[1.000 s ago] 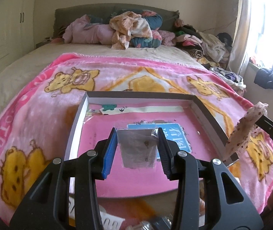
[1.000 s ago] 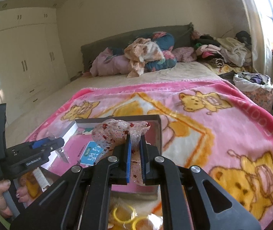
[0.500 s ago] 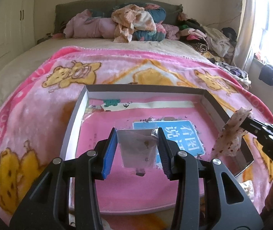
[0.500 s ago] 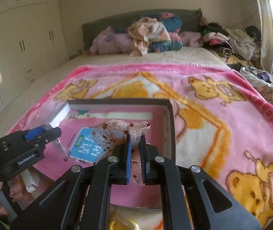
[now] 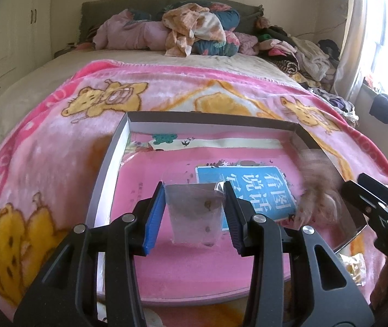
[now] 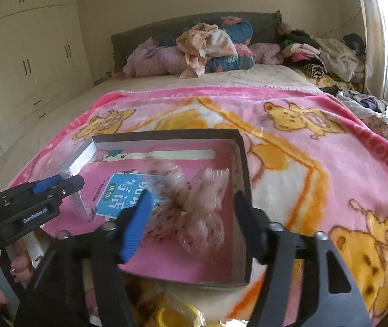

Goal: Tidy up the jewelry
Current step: 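Carry the clear bag with the left tool into the box while the right tool drops the bow there, then withdraw both open tools from the box toward the remaining accessories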

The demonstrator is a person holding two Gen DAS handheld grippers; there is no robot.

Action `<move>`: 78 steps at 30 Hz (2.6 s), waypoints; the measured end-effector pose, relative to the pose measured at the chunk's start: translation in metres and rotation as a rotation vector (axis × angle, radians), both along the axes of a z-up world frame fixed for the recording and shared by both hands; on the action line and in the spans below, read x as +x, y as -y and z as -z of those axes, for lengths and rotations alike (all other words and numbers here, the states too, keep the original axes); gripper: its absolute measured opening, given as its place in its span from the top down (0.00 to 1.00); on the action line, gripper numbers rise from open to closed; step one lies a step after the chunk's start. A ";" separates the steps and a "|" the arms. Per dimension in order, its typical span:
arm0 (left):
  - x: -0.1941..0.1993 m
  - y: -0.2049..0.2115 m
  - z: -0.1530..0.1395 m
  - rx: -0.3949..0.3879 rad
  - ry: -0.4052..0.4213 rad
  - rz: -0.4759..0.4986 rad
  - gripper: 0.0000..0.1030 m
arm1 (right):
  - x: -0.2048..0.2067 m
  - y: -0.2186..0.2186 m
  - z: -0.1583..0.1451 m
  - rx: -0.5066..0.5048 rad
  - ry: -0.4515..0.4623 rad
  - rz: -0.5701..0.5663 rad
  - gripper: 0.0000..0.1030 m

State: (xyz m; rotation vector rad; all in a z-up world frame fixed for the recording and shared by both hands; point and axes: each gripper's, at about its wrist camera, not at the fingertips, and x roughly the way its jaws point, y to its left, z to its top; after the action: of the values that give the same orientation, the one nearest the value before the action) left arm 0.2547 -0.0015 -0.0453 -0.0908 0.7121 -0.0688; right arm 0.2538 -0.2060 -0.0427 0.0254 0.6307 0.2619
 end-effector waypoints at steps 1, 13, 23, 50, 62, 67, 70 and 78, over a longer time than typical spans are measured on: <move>0.000 0.000 0.000 0.003 0.001 -0.001 0.68 | -0.003 0.000 -0.002 -0.003 0.011 0.004 0.29; -0.017 0.000 -0.010 0.010 0.049 0.003 0.43 | -0.042 0.011 -0.015 -0.047 0.104 0.037 0.12; -0.047 0.001 -0.031 0.012 0.120 0.007 0.20 | -0.071 0.016 -0.028 -0.049 0.162 0.067 0.07; -0.125 -0.003 -0.055 -0.016 0.211 0.034 0.11 | -0.136 0.030 -0.047 -0.024 0.228 0.078 0.07; -0.151 0.015 -0.047 0.010 0.213 0.092 0.11 | -0.161 0.037 -0.042 -0.011 0.230 0.073 0.06; -0.159 0.019 -0.044 0.007 0.212 0.108 0.11 | -0.171 0.041 -0.036 -0.025 0.226 0.067 0.06; -0.162 0.024 -0.039 0.006 0.196 0.122 0.11 | -0.176 0.044 -0.032 -0.027 0.216 0.064 0.06; -0.170 0.032 -0.021 0.044 0.145 0.164 0.11 | -0.184 0.048 -0.018 -0.029 0.169 0.048 0.06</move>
State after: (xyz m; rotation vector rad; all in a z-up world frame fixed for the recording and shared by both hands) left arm 0.0845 -0.0338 -0.0247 0.0149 0.5751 -0.2141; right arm 0.0698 -0.2540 -0.0243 -0.0095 0.4654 0.2059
